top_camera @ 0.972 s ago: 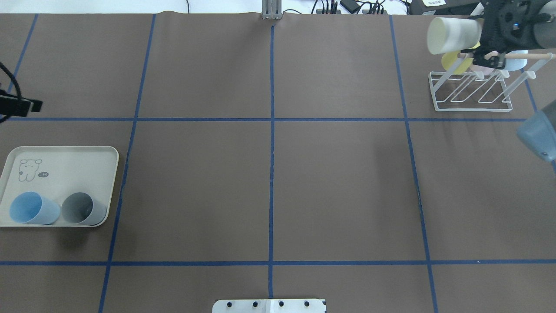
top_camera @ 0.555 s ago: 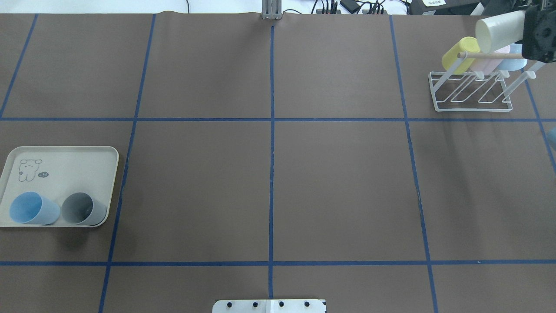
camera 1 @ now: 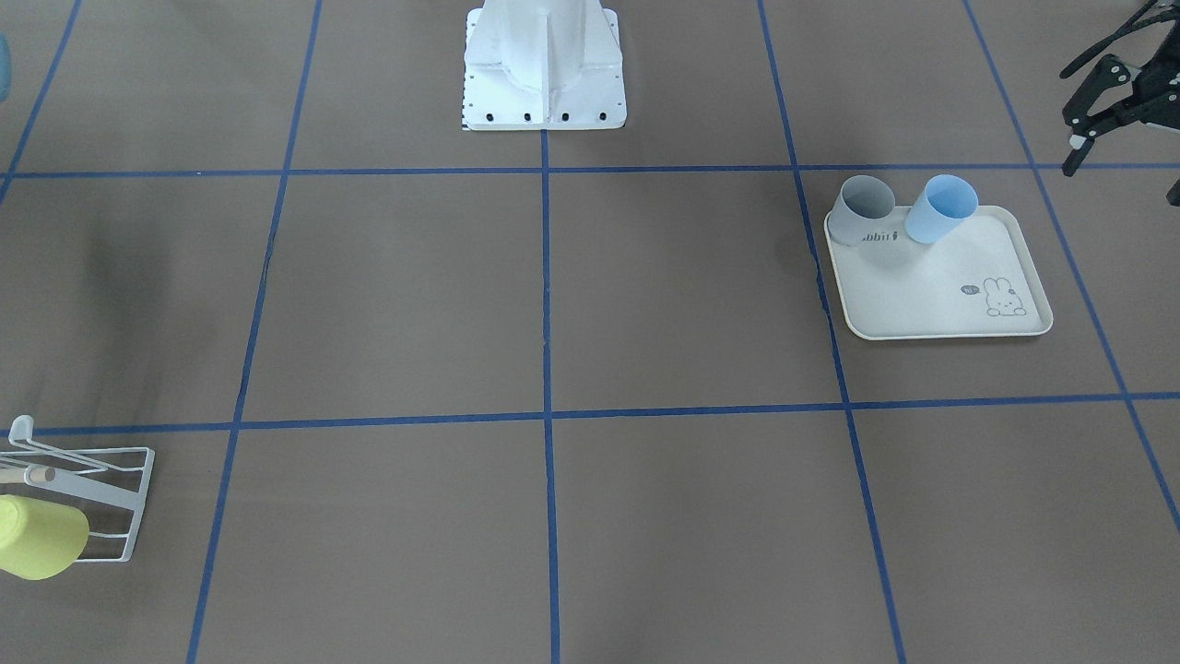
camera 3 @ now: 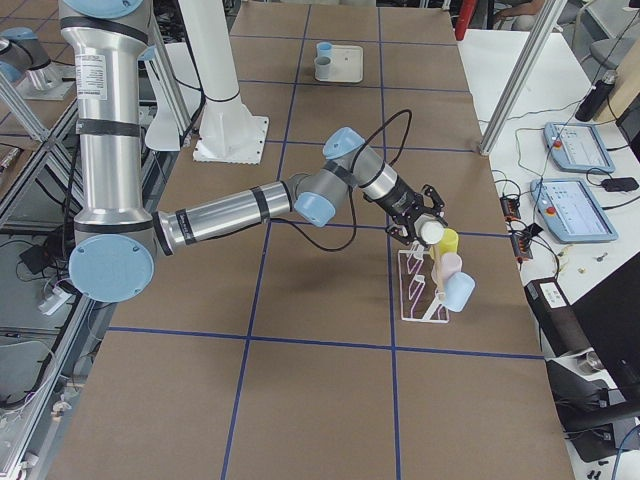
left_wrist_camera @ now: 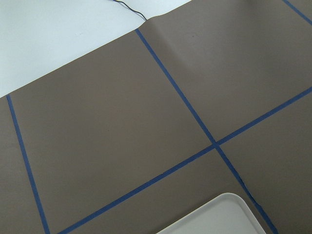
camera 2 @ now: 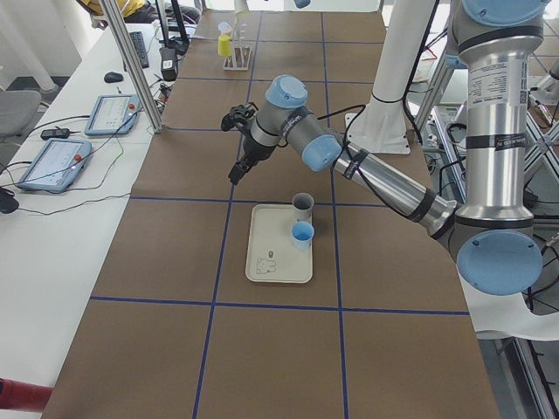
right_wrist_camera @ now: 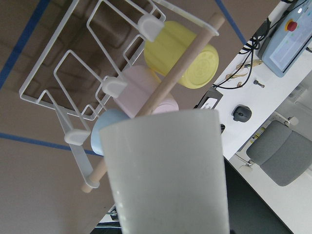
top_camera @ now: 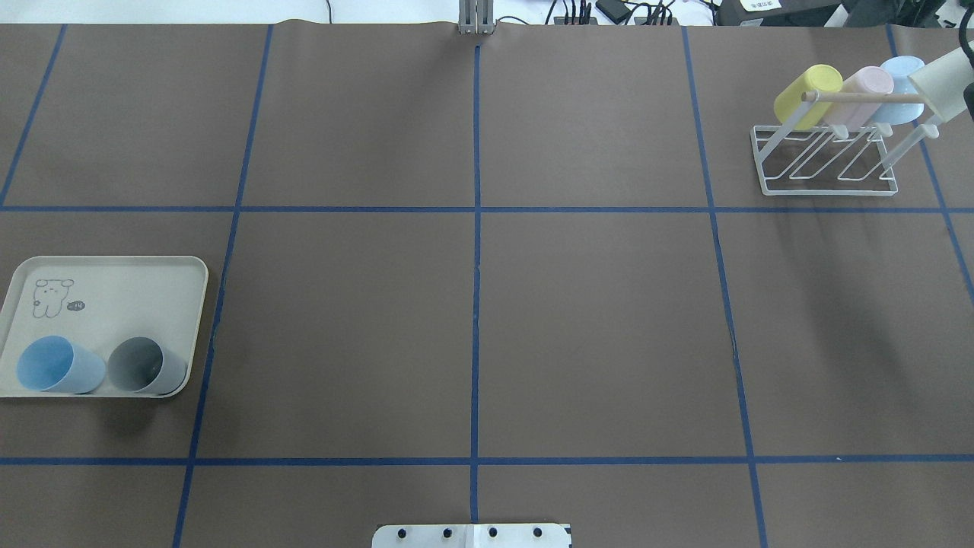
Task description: Transfer IKEA cup to right arm and place on rack
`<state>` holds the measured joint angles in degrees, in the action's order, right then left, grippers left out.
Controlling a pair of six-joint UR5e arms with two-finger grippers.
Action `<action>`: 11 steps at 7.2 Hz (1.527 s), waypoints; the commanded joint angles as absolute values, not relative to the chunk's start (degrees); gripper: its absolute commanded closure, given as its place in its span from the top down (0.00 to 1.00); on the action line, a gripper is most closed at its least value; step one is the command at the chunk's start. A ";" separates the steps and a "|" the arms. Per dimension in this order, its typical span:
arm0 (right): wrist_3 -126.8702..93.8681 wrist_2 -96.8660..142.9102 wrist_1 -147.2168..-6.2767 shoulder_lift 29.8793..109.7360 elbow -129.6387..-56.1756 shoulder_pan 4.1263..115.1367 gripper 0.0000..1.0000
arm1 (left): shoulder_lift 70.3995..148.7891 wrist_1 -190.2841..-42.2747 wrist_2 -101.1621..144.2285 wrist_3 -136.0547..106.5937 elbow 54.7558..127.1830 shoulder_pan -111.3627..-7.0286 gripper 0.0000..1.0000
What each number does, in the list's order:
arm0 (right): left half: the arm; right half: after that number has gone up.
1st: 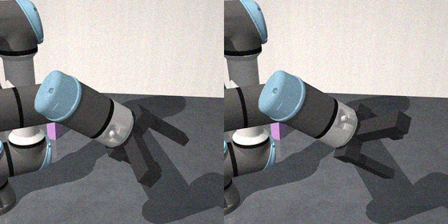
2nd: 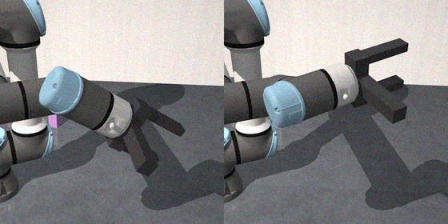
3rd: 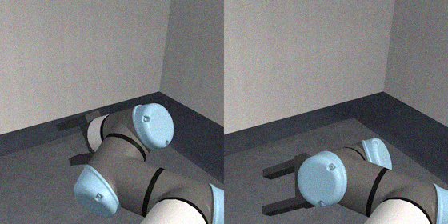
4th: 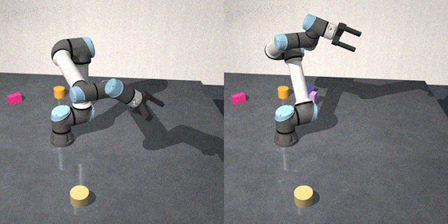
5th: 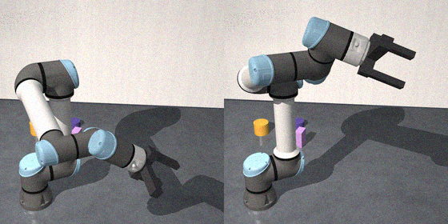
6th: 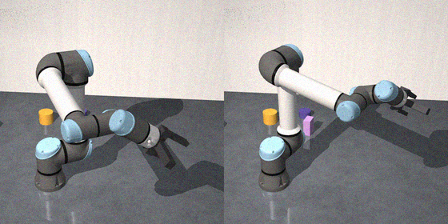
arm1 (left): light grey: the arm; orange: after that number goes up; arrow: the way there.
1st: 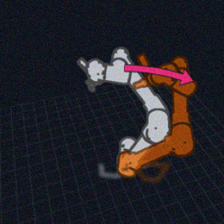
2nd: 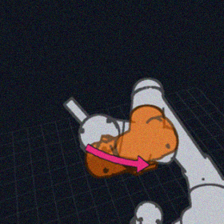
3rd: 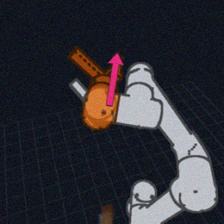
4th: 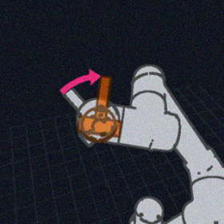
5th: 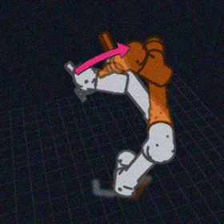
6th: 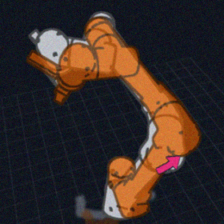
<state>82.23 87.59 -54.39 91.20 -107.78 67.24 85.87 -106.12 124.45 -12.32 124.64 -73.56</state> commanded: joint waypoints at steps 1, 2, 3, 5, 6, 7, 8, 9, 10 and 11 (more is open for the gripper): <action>84.37 76.61 -54.40 92.11 -107.93 60.68 0.00 | 85.87 -106.17 124.54 -12.39 124.72 -73.56 1.00; 84.38 74.47 -54.40 92.81 -107.84 59.86 0.00 | 85.78 -106.17 125.85 -12.48 124.63 -73.56 1.00; 84.46 68.44 -54.40 93.16 -107.58 57.16 0.00 | 85.87 -106.17 126.21 -12.48 124.63 -73.56 1.00; 84.20 59.45 -54.23 92.99 -105.74 53.01 0.00 | 85.87 -106.17 126.21 -12.48 124.45 -73.56 1.00; 83.94 58.28 -54.23 92.99 -105.30 52.39 0.00 | 85.87 -106.17 126.21 -12.48 124.45 -73.56 1.00; 83.94 56.79 -53.97 92.99 -104.25 52.12 0.00 | 85.87 -106.17 126.21 -12.48 124.45 -73.56 1.00; 83.50 54.60 -53.79 92.64 -103.11 51.34 0.00 | 85.87 -106.17 126.21 -12.48 124.45 -73.56 1.00; 83.32 52.93 -53.79 92.46 -102.83 50.46 0.00 | 85.87 -106.17 126.21 -12.48 124.45 -73.56 1.00; 83.23 51.61 -53.79 92.29 -102.57 49.75 0.00 | 85.87 -106.17 126.21 -12.48 124.45 -73.56 1.00; 83.06 50.29 -53.79 92.29 -102.57 48.96 0.00 | 85.87 -106.17 126.21 -12.48 124.45 -73.56 1.00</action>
